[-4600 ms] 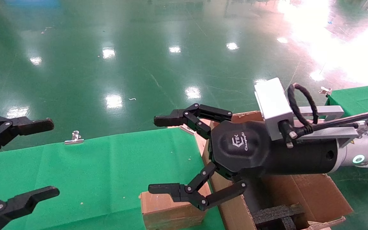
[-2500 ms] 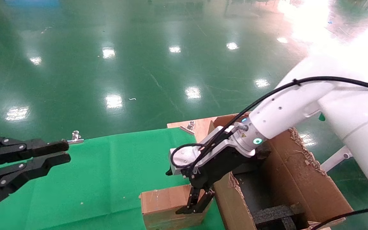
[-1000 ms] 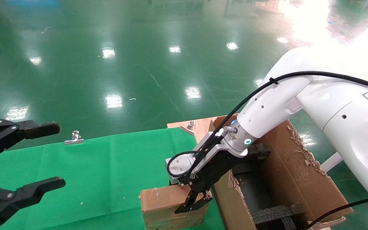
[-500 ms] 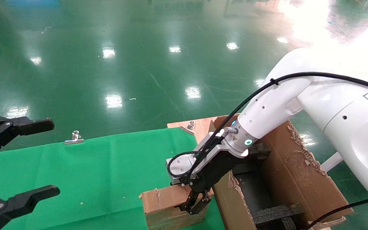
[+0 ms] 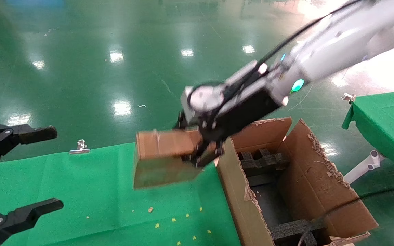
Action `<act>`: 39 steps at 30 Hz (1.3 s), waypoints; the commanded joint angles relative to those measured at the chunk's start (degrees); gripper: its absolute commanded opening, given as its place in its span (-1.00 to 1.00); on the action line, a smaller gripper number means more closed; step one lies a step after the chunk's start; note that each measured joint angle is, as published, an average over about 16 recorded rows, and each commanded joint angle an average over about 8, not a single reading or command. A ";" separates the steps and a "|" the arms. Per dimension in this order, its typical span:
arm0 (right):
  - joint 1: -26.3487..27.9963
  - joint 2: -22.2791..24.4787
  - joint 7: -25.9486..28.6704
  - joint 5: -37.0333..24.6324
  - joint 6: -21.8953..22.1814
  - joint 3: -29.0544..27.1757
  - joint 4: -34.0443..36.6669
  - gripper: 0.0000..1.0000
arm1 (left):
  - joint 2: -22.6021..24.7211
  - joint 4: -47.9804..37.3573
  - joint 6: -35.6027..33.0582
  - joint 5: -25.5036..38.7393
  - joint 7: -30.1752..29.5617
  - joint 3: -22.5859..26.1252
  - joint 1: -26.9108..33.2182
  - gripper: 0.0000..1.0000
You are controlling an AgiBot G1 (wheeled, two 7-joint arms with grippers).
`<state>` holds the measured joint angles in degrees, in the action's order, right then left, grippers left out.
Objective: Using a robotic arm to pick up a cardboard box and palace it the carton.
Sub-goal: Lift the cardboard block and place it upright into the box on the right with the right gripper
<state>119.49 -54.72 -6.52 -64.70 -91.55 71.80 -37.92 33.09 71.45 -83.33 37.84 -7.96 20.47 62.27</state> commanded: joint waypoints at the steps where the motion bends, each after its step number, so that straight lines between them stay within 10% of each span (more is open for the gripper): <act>1: 2.58 0.55 -0.58 1.32 -0.04 1.21 -0.22 -1.00 | 0.00 0.00 0.00 0.00 0.00 0.00 0.00 1.00; 22: 19.23 19.77 5.10 4.12 0.00 20.84 -3.68 -1.00 | 0.00 0.00 0.00 0.00 0.00 0.01 0.00 1.00; 39: 18.07 29.95 12.79 3.01 5.40 29.13 -2.32 -1.00 | 0.00 0.00 0.00 -0.01 0.00 0.01 0.00 1.00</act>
<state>137.33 -24.94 6.89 -61.36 -85.90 100.83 -40.56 33.09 71.45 -83.33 37.83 -7.96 20.48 62.27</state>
